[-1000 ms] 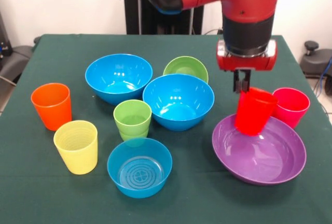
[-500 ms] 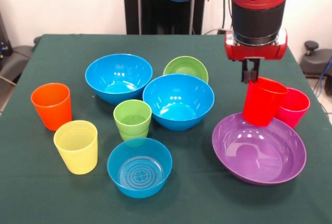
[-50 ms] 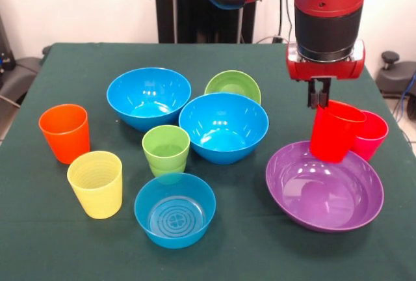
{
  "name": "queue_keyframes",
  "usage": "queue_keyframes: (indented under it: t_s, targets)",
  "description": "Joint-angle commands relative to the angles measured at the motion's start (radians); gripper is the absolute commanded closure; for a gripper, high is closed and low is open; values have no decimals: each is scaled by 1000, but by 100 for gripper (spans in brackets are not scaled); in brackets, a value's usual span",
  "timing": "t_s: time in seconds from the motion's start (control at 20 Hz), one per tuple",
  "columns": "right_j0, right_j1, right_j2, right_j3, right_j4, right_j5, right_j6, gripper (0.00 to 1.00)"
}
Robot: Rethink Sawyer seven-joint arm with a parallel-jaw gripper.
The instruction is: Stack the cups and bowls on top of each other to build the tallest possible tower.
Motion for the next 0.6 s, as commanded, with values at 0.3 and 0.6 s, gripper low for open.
queue_keyframes:
  t_s: [0.3,0.6]
  targets:
    - [36,115,21,-183,-7,56,-160,100]
    - [30,137,19,-221,-18,69,-190,100]
